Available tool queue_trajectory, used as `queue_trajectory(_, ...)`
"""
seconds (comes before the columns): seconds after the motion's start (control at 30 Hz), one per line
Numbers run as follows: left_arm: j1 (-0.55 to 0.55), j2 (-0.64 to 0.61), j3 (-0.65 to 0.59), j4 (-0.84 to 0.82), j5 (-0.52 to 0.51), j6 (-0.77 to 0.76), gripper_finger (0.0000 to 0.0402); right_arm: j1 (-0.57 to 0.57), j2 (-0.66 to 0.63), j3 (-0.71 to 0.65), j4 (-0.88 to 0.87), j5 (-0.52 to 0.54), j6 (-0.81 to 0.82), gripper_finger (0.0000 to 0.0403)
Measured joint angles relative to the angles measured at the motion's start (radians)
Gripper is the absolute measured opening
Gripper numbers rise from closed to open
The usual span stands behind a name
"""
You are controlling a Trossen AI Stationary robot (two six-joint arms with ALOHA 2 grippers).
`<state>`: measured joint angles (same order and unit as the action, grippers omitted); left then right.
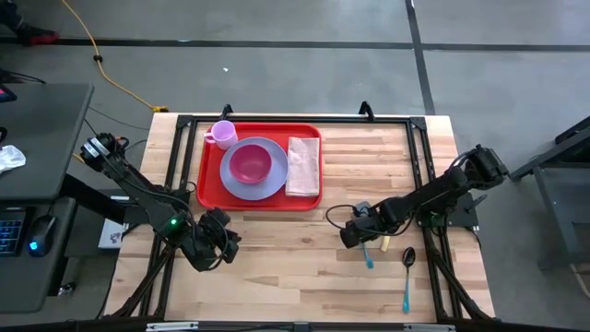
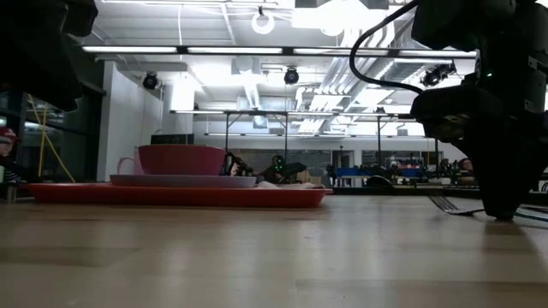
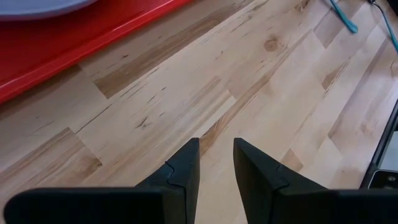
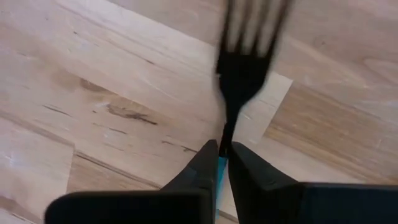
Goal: Set up tray
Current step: Put the blue fork on the brown napkin on the red tray
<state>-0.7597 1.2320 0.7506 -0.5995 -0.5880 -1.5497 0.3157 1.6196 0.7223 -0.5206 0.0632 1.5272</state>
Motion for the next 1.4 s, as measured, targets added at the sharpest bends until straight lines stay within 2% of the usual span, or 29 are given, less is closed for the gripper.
queue_trajectory(0.13, 0.000, 0.000, 0.000, 0.000, 0.000, 0.000, 0.0129, -0.001, 0.001, 0.004, -0.004, 0.009, -0.001, 0.0003)
queue_trajectory(0.6, 0.000, 0.000, 0.000, 0.000, 0.000, 0.000, 0.0129, -0.016, 0.015, 0.112, -0.150, 0.053, -0.042, 0.0002)
queue_trajectory(0.77, 0.000, 0.000, 0.000, 0.001, 0.000, 0.001, 0.0129, -0.072, 0.016, 0.152, -0.181, 0.094, -0.103, 0.0001)
queue_trajectory(1.07, 0.000, 0.000, 0.000, 0.005, 0.002, 0.001, 0.0129, -0.189, 0.014, 0.246, -0.243, 0.050, -0.264, 0.0001)
queue_trajectory(1.4, 0.000, 0.000, 0.000, 0.004, 0.002, 0.001, 0.0129, -0.304, 0.012, 0.410, -0.369, 0.026, -0.392, 0.0003)
